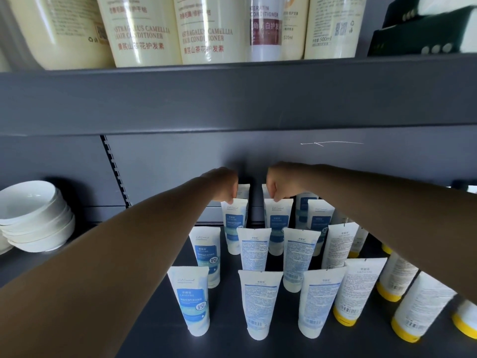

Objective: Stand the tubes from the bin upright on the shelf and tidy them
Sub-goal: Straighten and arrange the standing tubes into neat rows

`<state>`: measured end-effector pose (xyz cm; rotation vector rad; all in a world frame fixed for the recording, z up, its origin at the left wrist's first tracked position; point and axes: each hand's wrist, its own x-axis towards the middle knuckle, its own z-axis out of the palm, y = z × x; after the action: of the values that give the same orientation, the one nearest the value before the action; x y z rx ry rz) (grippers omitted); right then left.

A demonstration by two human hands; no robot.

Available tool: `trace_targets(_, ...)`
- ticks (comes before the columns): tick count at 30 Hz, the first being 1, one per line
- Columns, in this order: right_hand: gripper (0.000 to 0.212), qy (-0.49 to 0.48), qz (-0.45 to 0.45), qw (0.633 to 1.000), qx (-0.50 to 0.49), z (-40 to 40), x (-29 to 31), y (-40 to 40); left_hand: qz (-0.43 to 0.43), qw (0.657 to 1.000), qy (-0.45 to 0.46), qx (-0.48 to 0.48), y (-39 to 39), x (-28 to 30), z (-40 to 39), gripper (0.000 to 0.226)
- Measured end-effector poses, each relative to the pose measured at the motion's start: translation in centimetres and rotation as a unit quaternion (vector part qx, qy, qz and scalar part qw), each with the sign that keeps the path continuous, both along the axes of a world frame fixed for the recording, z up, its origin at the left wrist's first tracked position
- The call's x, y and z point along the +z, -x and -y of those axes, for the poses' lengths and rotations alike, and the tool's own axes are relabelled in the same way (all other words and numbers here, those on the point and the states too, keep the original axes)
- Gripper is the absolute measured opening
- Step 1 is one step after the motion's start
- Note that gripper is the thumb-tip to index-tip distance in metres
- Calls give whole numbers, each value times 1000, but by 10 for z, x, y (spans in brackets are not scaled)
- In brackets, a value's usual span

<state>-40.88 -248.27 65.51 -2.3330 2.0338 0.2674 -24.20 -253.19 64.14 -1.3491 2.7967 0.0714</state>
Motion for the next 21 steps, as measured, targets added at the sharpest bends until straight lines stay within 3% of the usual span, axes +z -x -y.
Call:
trace_targets(15, 14, 36, 20, 999, -10, -15, 8, 7, -25, 998, 37, 45, 0, 0, -3, 20)
trace_targets(21, 13, 43, 33, 998, -10, -31, 19, 20, -84, 995, 47, 41, 7, 13, -16, 22)
